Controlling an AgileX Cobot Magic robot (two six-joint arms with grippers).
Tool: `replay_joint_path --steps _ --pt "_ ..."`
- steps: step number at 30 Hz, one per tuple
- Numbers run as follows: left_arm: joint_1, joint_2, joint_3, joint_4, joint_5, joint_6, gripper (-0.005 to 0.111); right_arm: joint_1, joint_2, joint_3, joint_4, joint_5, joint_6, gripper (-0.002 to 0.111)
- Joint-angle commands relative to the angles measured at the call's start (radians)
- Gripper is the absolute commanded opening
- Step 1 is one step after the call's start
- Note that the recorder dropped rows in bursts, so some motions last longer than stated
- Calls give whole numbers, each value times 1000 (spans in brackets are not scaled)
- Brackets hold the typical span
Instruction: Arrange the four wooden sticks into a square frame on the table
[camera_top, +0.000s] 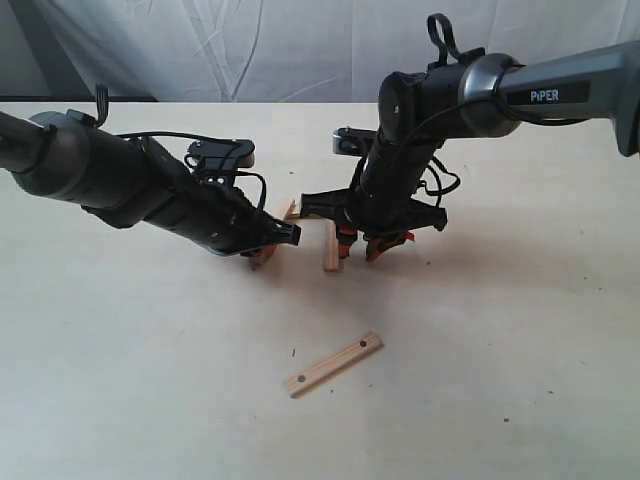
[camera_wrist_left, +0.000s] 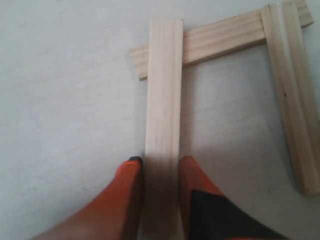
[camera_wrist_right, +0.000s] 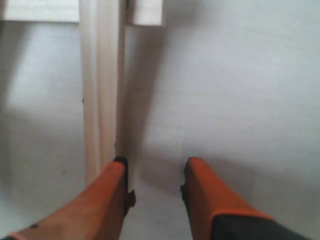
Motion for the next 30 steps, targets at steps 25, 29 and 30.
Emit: replay_joint_path --steps 25,29,30 --pt "129 -115 0 82 76 -2 19 -42 -76 2 2 -16 -29 38" --pt "126 -106 0 94 94 -2 2 -9 -74 2 -9 -51 -29 38" --pt "126 -102 0 91 95 0 0 -4 -72 2 -9 -56 -29 38"
